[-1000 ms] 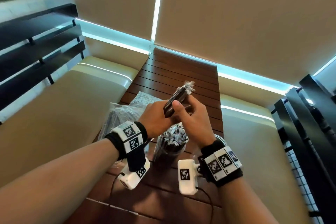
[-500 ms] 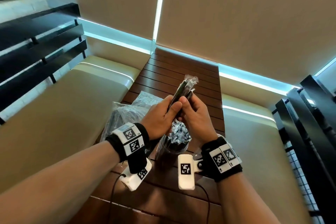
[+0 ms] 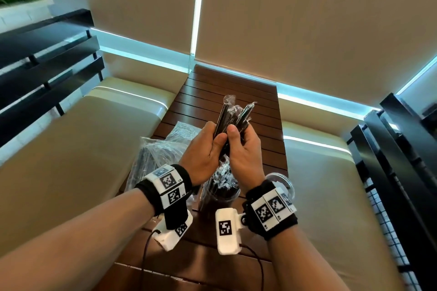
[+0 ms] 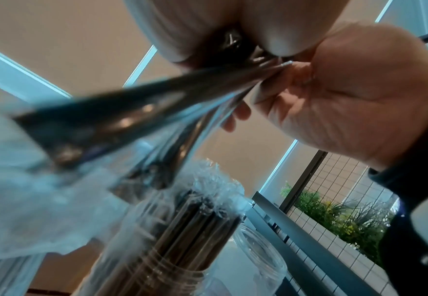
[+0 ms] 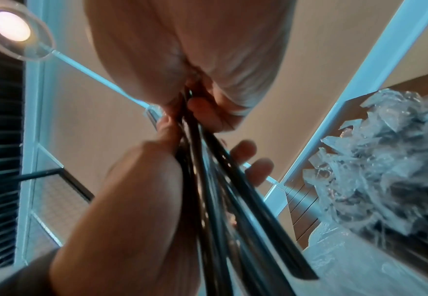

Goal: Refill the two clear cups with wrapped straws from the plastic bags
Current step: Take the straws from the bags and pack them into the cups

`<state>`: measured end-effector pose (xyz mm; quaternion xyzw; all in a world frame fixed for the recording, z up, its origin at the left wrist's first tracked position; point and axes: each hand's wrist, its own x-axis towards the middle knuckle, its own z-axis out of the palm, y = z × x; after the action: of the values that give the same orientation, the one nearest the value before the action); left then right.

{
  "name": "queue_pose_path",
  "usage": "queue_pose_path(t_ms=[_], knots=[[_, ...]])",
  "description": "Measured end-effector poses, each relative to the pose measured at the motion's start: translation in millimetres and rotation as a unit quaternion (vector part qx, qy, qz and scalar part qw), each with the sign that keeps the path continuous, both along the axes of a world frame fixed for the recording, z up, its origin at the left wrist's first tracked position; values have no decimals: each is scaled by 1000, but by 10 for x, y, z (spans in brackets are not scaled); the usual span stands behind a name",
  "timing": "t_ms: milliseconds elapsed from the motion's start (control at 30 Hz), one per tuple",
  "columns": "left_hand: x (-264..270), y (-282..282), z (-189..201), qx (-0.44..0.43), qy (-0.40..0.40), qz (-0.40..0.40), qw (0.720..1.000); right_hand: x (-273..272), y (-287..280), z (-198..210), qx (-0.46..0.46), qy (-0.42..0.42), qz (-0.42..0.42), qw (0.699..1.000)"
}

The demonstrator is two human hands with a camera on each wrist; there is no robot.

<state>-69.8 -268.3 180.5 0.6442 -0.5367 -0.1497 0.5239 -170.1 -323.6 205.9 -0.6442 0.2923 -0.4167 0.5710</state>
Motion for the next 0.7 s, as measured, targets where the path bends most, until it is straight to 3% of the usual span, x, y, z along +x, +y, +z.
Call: queue_pose_path(t_ms=[200, 367, 433, 567, 700], knots=[[24, -18, -26, 19, -29, 17, 999, 21, 8, -72, -6, -13, -48, 999], [-25, -117, -71, 17, 23, 76, 997, 94, -18, -116, -53, 11, -56, 997], [-39, -141, -64, 15, 27, 84, 996, 107, -43, -153, -59, 24, -100, 993], [51, -145, -130, 7, 80, 79, 994, 72, -148, -94, 0, -36, -186, 982], [164, -141, -242, 29, -7, 145, 989, 18, -256, 153, 49, -149, -206, 966]])
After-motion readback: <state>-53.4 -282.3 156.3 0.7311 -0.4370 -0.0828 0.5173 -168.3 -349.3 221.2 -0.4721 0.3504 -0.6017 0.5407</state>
